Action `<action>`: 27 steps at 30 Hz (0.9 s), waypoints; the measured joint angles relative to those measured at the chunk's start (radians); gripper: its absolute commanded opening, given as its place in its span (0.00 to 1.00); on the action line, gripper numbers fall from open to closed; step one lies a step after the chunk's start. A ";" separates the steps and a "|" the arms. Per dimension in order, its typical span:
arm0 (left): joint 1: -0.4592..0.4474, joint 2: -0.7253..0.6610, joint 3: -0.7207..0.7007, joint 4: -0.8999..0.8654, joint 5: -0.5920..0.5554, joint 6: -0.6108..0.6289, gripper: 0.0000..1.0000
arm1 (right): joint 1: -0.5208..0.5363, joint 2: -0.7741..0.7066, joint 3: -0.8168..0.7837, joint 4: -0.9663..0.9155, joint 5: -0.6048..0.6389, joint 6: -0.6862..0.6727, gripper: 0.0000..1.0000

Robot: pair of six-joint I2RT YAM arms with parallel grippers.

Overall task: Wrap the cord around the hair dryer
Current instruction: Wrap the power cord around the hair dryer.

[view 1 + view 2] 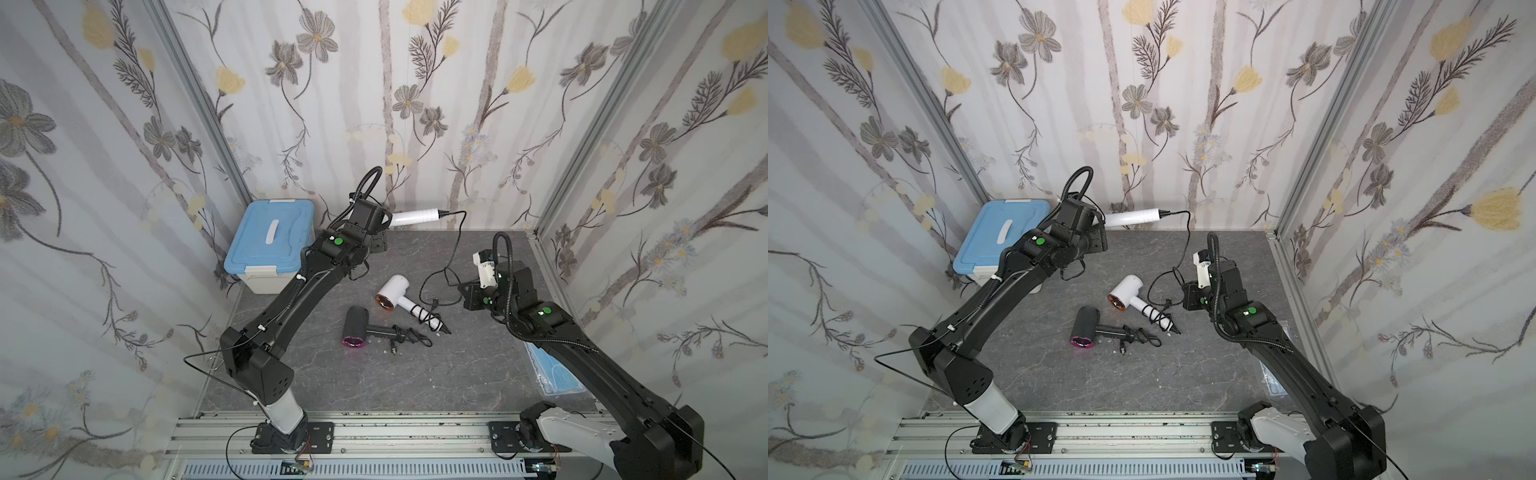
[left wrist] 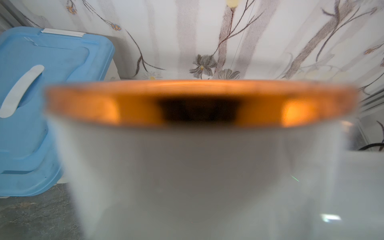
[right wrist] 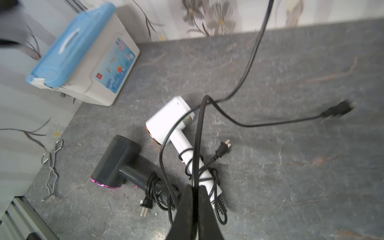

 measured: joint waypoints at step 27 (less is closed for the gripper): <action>0.033 0.074 -0.037 -0.035 -0.061 0.024 0.00 | 0.133 -0.108 0.336 -0.044 0.633 -0.276 0.00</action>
